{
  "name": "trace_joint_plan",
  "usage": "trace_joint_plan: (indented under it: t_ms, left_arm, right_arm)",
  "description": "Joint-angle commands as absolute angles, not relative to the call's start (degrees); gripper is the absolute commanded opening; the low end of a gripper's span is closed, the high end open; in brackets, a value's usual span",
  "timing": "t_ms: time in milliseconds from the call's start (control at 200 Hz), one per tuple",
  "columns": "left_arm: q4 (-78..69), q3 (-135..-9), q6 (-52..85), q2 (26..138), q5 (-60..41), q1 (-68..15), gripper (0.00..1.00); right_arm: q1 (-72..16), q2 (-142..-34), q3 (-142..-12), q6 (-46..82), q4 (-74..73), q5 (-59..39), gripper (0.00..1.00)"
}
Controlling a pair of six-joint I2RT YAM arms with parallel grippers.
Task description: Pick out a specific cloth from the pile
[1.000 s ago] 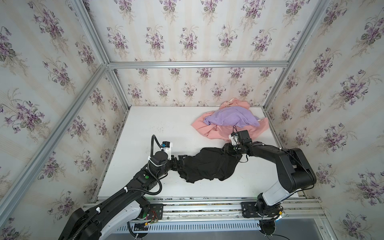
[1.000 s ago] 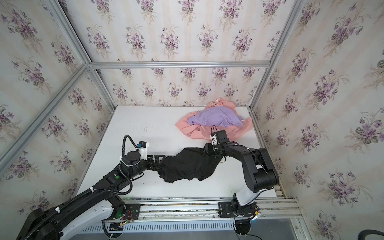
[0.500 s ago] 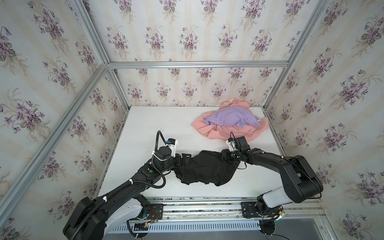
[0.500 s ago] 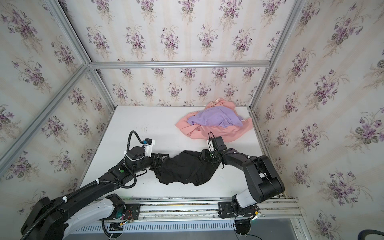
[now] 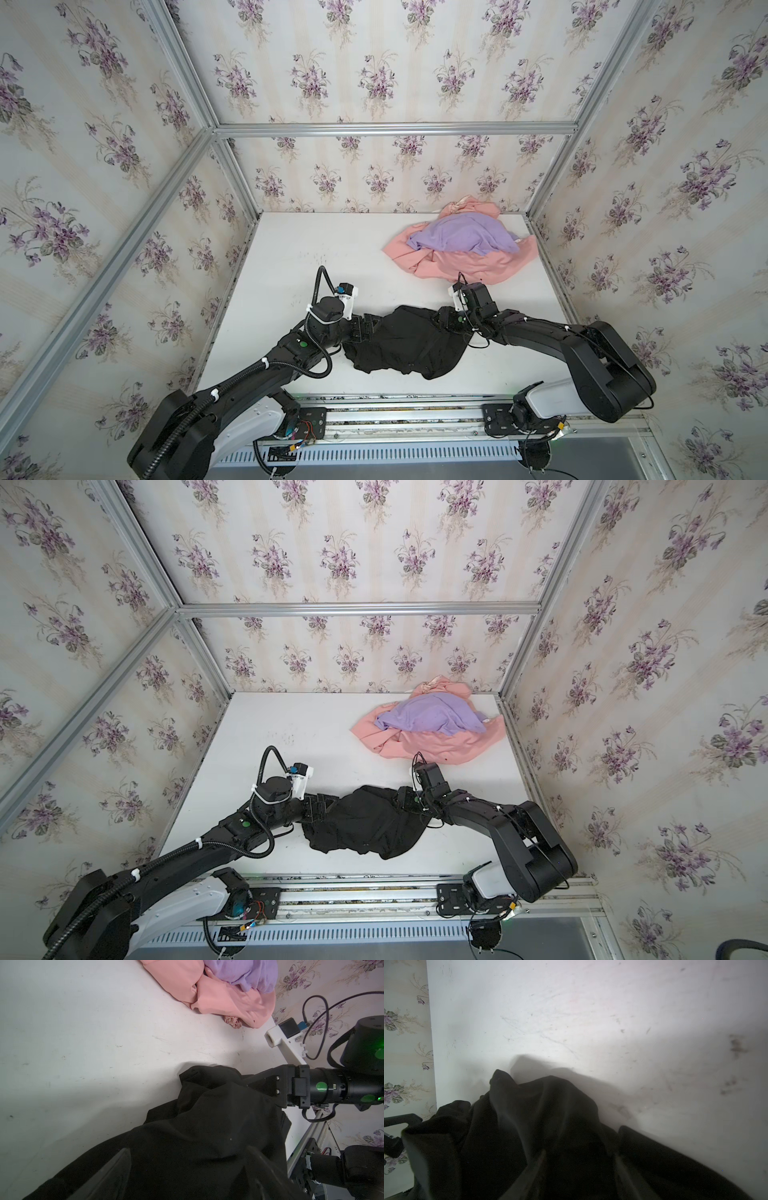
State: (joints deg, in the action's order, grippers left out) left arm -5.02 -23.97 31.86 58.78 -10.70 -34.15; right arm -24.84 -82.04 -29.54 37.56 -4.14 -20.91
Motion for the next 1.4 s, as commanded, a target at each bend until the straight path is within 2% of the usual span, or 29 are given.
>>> trace_joint_plan:
  t_ms: [0, 500, 869, 1394]
  left_arm:
    - [-5.72, -24.00, 32.05, 59.22, -10.18, -34.10, 0.88]
    - [-6.28, -20.86, 33.74, 58.57, -10.56, -33.92, 0.88]
    - [-12.09, -16.14, 38.68, 60.57, -15.36, -34.27, 0.85]
    - [-8.68, -12.25, 38.66, 50.37, -11.10, -34.63, 0.86]
  right_arm:
    - [-26.41, -81.96, -28.66, 40.39, -4.04, -19.83, 0.54]
    - [-28.83, -79.36, -25.18, 43.68, -5.99, -17.93, 0.55]
    - [-28.83, -76.50, -24.35, 42.63, -3.32, -17.29, 0.55]
    - [-28.92, -71.66, -24.88, 40.56, 1.14, -16.01, 0.56]
